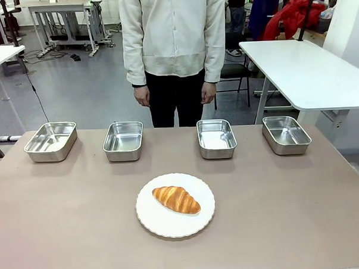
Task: Place the bread in the container.
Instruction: Place the Butter Roll into the Airtight Container indicated by the human.
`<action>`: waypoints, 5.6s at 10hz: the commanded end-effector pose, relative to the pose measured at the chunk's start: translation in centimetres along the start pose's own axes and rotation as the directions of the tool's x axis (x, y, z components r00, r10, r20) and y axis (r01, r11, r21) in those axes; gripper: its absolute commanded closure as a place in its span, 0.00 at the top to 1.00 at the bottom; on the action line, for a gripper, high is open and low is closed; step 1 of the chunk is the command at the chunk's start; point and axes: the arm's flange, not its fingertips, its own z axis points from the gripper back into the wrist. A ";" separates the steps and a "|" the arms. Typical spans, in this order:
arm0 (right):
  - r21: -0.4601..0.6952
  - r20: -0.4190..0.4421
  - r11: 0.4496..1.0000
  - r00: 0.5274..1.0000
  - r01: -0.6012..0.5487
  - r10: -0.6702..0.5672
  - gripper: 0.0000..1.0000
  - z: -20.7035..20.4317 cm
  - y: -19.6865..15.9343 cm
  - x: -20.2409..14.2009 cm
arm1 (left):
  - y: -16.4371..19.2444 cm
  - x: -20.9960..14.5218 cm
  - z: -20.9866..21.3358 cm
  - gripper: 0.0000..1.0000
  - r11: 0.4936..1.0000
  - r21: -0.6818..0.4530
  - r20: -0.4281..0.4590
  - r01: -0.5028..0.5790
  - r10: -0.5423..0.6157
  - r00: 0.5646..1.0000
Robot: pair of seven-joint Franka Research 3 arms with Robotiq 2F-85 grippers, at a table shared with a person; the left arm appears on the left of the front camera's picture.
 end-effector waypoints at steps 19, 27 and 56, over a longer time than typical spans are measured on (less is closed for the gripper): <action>0.003 0.007 1.000 1.000 0.003 -0.003 1.00 -0.1 0.0 0.2 | -0.2 0.0 0.1 1.00 1.000 -0.004 -0.012 -0.001 0.001 1.000; 0.003 0.007 1.000 1.000 0.003 -0.003 1.00 -0.1 0.0 0.2 | -0.2 0.0 0.1 1.00 1.000 -0.004 -0.012 -0.001 0.001 1.000; 0.003 0.007 1.000 1.000 0.003 -0.003 1.00 -0.1 0.0 0.2 | -0.2 0.0 0.1 1.00 1.000 -0.004 -0.012 -0.001 0.001 1.000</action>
